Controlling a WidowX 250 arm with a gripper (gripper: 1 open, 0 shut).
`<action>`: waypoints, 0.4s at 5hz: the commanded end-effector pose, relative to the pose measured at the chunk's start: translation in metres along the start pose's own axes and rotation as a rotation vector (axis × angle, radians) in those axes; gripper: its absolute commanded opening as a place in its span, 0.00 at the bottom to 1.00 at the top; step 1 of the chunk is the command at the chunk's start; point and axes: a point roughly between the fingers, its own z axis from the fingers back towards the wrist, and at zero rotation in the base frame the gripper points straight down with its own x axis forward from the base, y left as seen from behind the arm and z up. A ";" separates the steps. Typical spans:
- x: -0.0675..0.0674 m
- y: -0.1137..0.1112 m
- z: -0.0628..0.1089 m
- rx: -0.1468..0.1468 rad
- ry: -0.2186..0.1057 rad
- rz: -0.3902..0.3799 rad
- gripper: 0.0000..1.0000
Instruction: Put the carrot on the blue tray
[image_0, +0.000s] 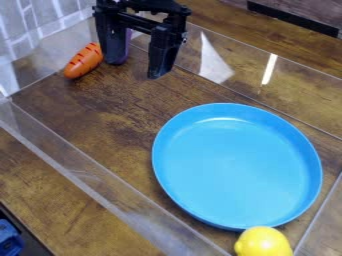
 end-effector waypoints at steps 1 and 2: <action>0.002 -0.001 -0.003 -0.001 0.012 0.069 1.00; 0.004 0.009 -0.006 0.010 0.015 0.123 1.00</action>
